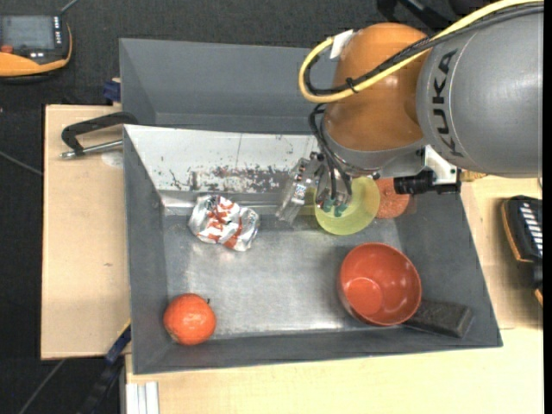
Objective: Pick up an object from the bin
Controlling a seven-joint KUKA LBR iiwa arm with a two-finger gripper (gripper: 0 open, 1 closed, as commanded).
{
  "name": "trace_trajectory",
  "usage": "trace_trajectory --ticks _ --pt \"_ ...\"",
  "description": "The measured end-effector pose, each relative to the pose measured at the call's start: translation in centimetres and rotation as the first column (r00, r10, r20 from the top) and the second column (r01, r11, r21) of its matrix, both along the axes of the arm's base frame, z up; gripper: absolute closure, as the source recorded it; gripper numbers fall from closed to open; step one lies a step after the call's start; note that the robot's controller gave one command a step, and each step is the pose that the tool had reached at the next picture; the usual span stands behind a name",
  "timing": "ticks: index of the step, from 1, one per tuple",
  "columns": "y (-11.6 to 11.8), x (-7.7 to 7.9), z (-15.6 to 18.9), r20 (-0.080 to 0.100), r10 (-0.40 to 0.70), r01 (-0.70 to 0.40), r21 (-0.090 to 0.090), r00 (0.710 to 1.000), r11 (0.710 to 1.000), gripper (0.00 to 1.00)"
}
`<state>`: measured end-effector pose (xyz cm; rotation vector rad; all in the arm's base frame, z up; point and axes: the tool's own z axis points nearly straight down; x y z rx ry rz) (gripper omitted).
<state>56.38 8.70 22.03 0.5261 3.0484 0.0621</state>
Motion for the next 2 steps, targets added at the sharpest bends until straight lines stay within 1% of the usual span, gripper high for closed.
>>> trace_trajectory --ticks 1,2 --pt "-1.0 -0.7 -5.8 -0.004 -0.028 0.028 0.001 1.000 1.000 1.00" --pt "0.5 0.0 15.7 0.018 0.132 -0.132 -0.006 0.991 0.991 1.00"
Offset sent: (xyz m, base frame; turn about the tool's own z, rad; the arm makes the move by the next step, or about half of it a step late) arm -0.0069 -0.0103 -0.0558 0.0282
